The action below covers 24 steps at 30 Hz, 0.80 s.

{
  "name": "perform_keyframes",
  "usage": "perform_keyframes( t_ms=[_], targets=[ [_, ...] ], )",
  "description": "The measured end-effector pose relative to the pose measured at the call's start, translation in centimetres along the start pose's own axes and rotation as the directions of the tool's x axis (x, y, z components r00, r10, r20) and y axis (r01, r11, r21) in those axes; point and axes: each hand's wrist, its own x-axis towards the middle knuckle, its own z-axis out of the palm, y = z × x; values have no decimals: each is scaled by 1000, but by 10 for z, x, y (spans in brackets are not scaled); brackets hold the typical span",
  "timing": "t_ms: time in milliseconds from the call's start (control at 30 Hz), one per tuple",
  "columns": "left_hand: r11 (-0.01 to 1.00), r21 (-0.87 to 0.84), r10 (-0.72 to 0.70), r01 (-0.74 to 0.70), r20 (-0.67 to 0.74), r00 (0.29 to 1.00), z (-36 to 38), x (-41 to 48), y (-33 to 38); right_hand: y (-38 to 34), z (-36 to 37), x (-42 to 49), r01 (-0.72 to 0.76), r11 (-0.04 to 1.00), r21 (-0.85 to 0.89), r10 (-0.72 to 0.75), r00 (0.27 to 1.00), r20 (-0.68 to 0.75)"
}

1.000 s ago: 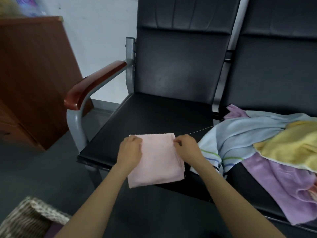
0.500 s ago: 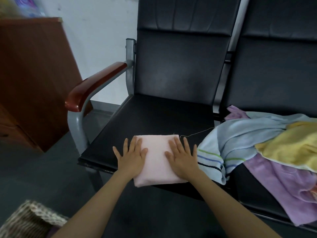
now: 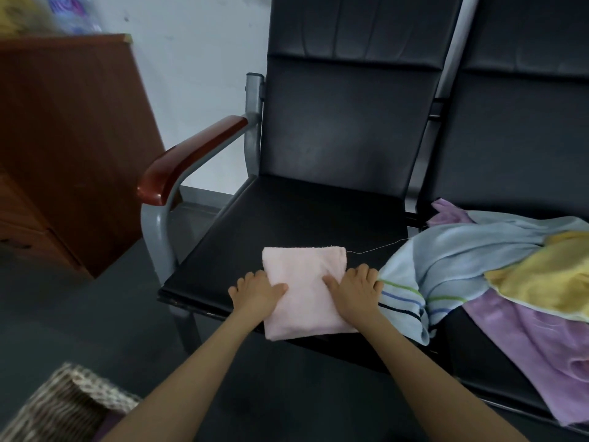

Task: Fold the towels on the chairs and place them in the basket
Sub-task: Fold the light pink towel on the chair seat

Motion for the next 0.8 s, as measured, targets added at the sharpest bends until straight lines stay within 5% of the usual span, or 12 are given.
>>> perform_keyframes(
  t_ms=[67, 133, 200, 267, 400, 633, 800],
  targets=[
    [973, -230, -9, 18, 41, 999, -4, -1, 0, 0, -3, 0, -10, 997, 76, 9, 1000, 11],
    [761, -643, 5, 84, 136, 991, -10, -2, 2, 2, -14, 2, -48, 955, 292, 38, 998, 42],
    [488, -862, 22, 139, 172, 985, -18, -7, 5, 5, -32, 2, -116, 777, 619, 58, 992, 113],
    [389, -917, 18, 92, 107, 994, -22, -9, 8, 10, -47, 1, -121, 559, 820, 50, 992, 112],
    [452, -878, 165, -161, -96, 982, -31, -12, 6, 19, -56, 2, 46, 455, 889, -74, 997, -14],
    [621, -718, 402, -314, -53, 914, -49, -9, -11, 47, -71, -2, 80, 360, 930, -412, 907, 82],
    [752, -463, 431, -469, -191, 882, -42, -14, -7, 47, -81, -9, 210, 580, 787, -374, 927, 28]
  ],
)
